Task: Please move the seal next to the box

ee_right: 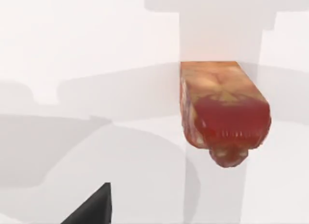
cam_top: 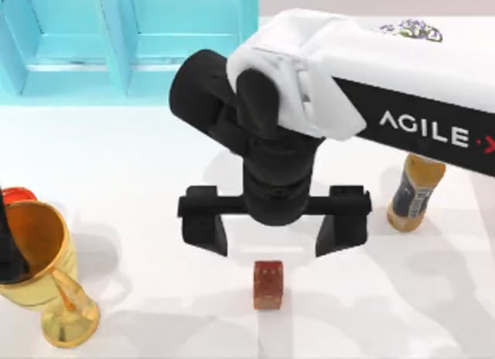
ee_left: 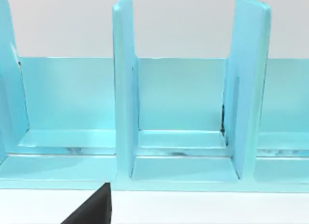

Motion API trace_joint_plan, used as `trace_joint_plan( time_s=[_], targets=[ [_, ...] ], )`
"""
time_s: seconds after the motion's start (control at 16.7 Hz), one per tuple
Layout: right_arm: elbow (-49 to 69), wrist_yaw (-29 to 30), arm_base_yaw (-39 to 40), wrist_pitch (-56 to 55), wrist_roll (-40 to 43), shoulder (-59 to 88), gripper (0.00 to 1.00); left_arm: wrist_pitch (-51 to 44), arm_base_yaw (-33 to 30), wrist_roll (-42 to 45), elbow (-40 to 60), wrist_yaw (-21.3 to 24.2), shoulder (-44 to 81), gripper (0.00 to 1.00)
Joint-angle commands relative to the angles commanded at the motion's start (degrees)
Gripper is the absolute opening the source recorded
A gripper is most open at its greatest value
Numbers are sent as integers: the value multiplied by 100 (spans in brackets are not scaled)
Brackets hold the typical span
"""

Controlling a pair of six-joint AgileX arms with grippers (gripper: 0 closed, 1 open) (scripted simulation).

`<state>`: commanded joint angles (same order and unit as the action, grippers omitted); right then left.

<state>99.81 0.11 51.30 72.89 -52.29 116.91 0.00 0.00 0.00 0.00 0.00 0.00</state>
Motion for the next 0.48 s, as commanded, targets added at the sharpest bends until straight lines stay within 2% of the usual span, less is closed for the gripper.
trace_joint_plan(
  time_s=[0.24,0.48],
  targets=[
    [-102,1,-24,-105,13,12,100,0,0,0,0,0,0,100],
    [-725,2,-8,-974,6,231,100,0,0,0,0,0,0,100]
  ],
)
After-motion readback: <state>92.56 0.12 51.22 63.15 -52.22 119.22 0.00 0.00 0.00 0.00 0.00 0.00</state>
